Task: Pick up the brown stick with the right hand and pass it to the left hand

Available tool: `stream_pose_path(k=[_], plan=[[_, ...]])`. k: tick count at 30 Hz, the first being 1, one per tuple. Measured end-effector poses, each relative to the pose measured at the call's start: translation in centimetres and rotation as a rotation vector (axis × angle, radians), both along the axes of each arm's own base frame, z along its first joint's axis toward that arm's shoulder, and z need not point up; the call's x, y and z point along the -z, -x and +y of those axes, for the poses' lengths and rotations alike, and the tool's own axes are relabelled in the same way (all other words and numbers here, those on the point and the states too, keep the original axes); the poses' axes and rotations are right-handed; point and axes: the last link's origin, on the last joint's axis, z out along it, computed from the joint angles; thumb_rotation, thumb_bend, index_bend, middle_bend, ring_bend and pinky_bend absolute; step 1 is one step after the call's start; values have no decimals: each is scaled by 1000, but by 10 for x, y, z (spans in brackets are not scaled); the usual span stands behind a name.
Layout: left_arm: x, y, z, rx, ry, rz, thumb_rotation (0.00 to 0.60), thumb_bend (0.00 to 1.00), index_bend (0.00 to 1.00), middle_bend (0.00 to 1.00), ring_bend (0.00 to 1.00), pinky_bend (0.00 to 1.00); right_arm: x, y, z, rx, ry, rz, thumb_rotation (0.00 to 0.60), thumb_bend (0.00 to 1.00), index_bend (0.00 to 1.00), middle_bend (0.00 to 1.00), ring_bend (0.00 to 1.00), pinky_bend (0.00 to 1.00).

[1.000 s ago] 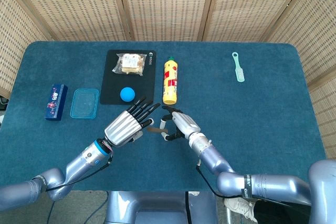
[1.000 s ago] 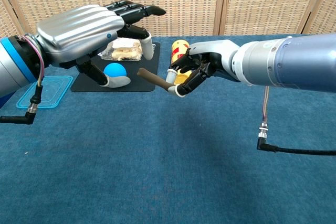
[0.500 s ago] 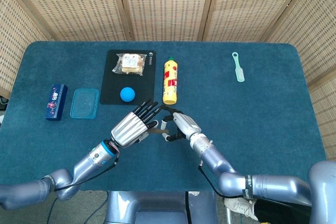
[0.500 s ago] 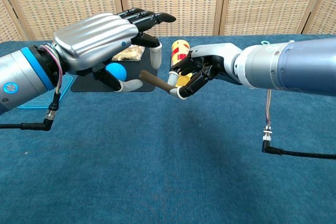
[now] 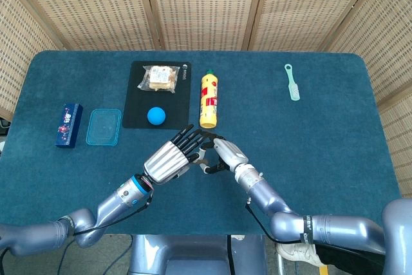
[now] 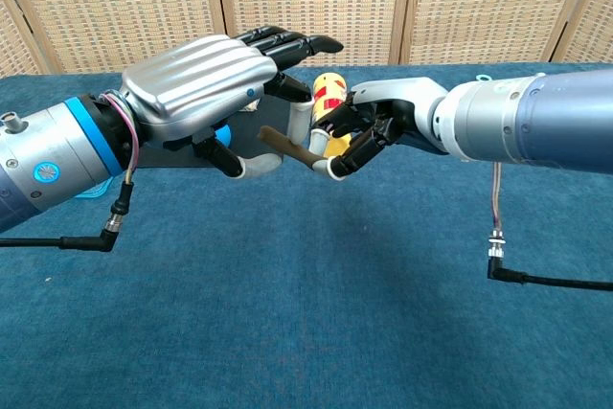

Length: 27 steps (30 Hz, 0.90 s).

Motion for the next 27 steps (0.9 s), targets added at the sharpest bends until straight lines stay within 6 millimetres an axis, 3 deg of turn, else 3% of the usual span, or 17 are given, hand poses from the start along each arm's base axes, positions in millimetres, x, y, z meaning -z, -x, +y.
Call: stream_pose_path(k=[27], plan=[[7, -8, 5, 18, -46, 16, 600, 366, 523, 0, 0, 0, -6, 4, 0, 2, -5, -17, 600, 556, 761, 144, 0, 0]])
